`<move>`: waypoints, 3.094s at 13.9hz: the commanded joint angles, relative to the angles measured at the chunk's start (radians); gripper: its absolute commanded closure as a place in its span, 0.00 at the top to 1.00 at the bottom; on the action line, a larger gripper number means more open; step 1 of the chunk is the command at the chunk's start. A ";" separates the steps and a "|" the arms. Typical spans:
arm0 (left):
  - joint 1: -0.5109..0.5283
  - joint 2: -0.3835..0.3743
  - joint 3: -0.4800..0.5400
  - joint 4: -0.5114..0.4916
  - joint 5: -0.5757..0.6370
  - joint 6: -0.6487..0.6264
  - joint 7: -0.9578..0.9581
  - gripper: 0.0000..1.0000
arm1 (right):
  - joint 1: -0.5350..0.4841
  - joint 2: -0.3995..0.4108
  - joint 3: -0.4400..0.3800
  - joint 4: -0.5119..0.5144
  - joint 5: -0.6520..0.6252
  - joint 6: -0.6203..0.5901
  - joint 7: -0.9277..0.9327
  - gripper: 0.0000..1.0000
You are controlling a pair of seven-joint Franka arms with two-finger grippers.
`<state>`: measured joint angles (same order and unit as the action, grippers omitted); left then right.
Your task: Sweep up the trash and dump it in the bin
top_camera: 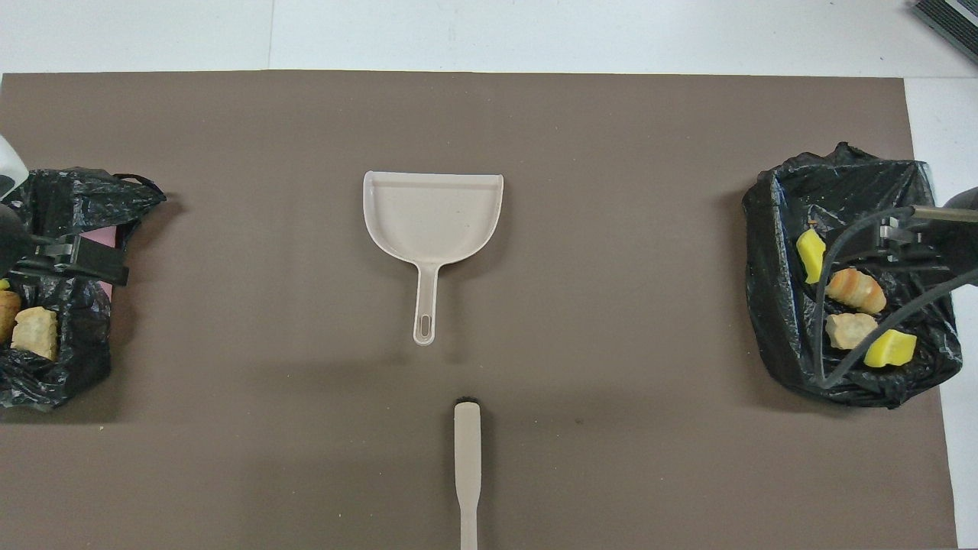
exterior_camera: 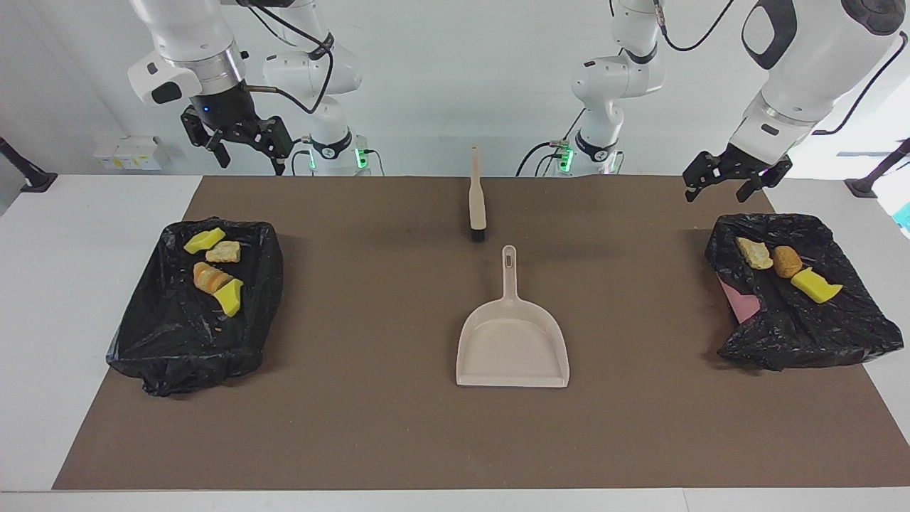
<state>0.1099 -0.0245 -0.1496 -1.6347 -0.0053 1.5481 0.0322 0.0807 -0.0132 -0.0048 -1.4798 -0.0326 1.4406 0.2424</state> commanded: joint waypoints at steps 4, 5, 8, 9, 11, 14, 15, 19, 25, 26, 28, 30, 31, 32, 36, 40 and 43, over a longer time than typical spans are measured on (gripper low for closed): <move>0.002 -0.006 0.002 0.009 0.010 -0.016 0.009 1.00 | -0.010 0.001 0.006 0.010 -0.007 -0.009 -0.028 1.00; 0.002 -0.006 0.002 0.009 0.010 -0.014 0.009 1.00 | -0.010 0.001 0.006 0.010 -0.007 -0.009 -0.028 1.00; 0.005 -0.006 0.004 0.009 0.010 -0.016 0.009 1.00 | -0.010 0.002 0.006 0.010 -0.007 -0.009 -0.028 1.00; 0.005 -0.006 0.004 0.009 0.010 -0.016 0.009 1.00 | -0.010 0.002 0.006 0.010 -0.007 -0.009 -0.028 1.00; -0.007 -0.005 0.005 0.006 0.008 -0.013 0.009 1.00 | -0.010 0.001 0.006 0.010 -0.007 -0.009 -0.028 1.00; -0.051 -0.005 0.005 0.006 0.011 -0.019 0.009 1.00 | -0.010 0.002 0.006 0.010 -0.007 -0.009 -0.028 1.00; -0.061 -0.003 0.014 0.006 0.025 -0.017 0.011 1.00 | -0.010 0.002 0.006 0.010 -0.007 -0.009 -0.028 1.00; -0.162 -0.002 0.128 0.004 0.033 0.000 0.009 1.00 | -0.010 0.002 0.006 0.010 -0.007 -0.009 -0.028 1.00; -0.154 -0.008 0.140 0.007 0.031 -0.003 0.009 1.00 | -0.010 0.002 0.006 0.010 -0.007 -0.009 -0.028 1.00; -0.147 -0.006 0.139 0.007 0.031 -0.003 0.009 1.00 | -0.010 0.002 0.005 0.010 -0.007 -0.009 -0.028 1.00; -0.147 -0.006 0.139 0.007 0.031 -0.003 0.009 1.00 | -0.010 0.002 0.006 0.010 -0.007 -0.009 -0.028 1.00; -0.153 -0.003 0.137 0.012 0.025 0.015 0.003 1.00 | -0.010 0.002 0.006 0.010 -0.007 -0.009 -0.028 1.00; -0.157 -0.002 0.137 0.013 0.028 0.030 0.011 1.00 | -0.010 0.002 0.006 0.010 -0.007 -0.009 -0.028 1.00; -0.151 0.000 0.131 0.021 0.021 0.011 0.012 1.00 | -0.010 0.001 0.005 0.010 -0.007 -0.009 -0.028 1.00; -0.147 0.006 0.131 0.068 0.015 -0.071 0.020 1.00 | -0.010 0.001 0.006 0.010 -0.007 -0.009 -0.028 1.00; -0.148 -0.002 0.136 0.065 0.011 -0.069 0.034 1.00 | -0.010 0.002 0.006 0.010 -0.007 -0.009 -0.028 1.00; -0.148 -0.003 0.136 0.062 0.010 -0.071 0.034 1.00 | -0.010 0.001 0.006 0.010 -0.007 -0.009 -0.028 1.00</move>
<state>-0.0345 -0.0245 -0.0206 -1.5847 0.0088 1.5000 0.0513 0.0807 -0.0132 -0.0048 -1.4797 -0.0326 1.4406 0.2424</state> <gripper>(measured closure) 0.000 0.000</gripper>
